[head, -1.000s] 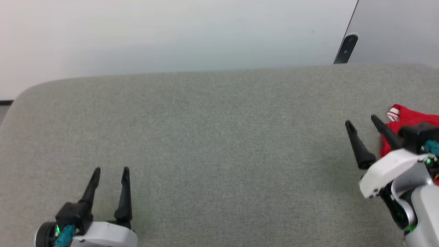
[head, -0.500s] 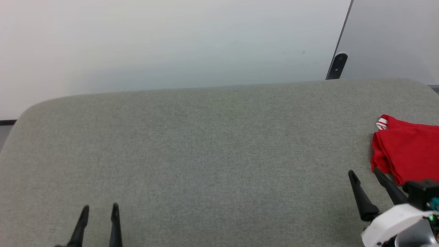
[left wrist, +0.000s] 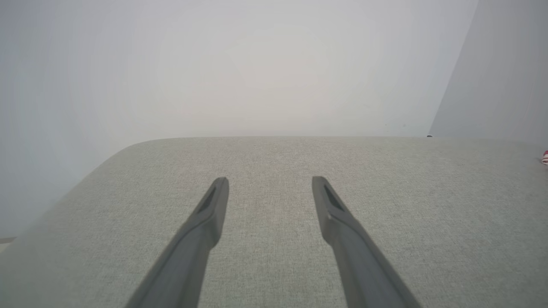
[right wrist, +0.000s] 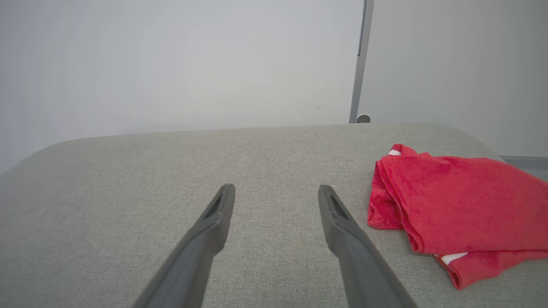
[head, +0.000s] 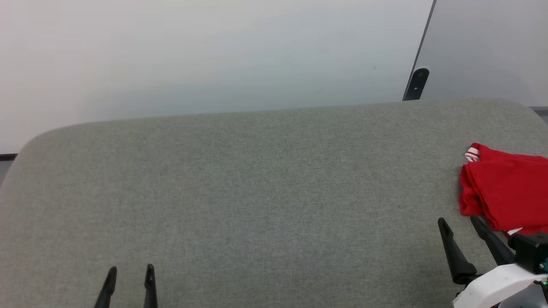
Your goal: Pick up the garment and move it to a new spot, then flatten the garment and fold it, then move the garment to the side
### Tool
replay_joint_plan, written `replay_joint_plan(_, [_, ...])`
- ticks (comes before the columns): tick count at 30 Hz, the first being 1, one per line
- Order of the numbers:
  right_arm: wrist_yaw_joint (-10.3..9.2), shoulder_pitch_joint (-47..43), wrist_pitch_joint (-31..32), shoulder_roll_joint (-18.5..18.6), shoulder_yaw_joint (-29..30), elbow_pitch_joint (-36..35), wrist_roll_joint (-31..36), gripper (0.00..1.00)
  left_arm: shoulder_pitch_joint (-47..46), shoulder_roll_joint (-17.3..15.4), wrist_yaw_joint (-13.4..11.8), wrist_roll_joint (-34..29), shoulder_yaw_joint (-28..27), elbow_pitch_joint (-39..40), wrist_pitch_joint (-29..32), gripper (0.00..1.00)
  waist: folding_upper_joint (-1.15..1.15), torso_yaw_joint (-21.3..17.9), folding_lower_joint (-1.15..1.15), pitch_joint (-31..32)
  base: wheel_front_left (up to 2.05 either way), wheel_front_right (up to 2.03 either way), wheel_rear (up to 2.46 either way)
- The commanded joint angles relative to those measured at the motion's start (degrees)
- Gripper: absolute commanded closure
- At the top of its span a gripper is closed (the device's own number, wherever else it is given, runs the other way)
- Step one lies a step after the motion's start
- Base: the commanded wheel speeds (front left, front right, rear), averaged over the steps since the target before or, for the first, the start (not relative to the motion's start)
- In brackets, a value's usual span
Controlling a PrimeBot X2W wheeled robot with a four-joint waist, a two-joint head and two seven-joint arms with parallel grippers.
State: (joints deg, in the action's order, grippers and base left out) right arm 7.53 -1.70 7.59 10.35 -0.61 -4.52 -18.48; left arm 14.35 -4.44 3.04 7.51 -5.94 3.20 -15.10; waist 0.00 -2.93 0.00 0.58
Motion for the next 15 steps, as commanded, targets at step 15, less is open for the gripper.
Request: replay_joint_plan(15, [-0.10, -1.05, 0.51, -0.47, 0.41, -0.96, 0.16, 0.00, 0.54, -0.48, -0.71, 0.90, 0.36, 0.44, 0.42, 0.00, 0.00, -0.16, 0.00, -0.26, 0.00, 0.00, 0.00])
